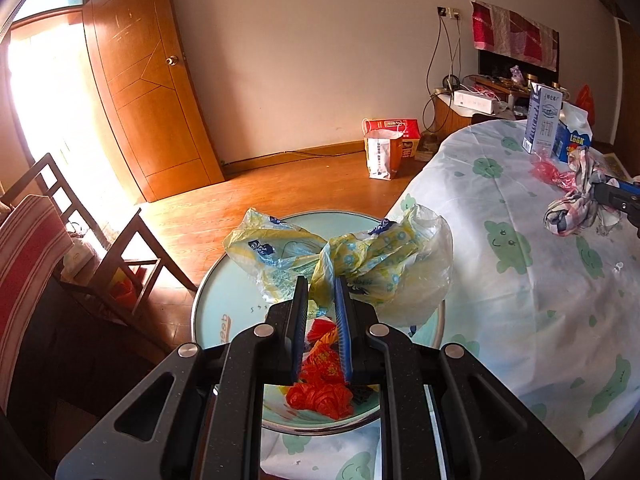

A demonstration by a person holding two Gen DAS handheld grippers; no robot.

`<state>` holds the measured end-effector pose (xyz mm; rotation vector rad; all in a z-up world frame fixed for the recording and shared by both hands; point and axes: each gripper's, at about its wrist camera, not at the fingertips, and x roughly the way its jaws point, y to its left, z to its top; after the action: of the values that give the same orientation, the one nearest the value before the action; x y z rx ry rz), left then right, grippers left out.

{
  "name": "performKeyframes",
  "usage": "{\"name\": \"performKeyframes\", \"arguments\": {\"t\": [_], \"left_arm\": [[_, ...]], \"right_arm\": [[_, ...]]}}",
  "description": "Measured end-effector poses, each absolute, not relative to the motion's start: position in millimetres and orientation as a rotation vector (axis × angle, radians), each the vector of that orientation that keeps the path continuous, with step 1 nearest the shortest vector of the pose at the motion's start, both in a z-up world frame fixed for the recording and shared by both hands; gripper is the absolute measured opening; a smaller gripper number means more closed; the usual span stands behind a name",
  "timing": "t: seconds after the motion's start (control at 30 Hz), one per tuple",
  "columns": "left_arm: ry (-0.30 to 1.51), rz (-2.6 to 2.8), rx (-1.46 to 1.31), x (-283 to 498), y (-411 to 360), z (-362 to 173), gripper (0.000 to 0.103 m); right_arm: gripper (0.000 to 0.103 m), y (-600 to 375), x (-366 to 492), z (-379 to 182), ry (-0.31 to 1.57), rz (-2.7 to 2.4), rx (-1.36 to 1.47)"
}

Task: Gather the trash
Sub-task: 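Carry the yellow bag over the bucket with the left gripper while the right holds the cloth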

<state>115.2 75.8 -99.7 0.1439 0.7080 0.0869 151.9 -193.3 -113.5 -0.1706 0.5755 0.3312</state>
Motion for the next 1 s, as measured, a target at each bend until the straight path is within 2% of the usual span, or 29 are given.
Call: {"name": "performKeyframes", "arguments": {"t": [1.0], "left_arm": [[0.718,0.187,0.109,111.3,127.2,-105.6,0.014]], "right_arm": [[0.013,-107.5,174.5,-115.8,0.586,0.449,-0.262]]}}
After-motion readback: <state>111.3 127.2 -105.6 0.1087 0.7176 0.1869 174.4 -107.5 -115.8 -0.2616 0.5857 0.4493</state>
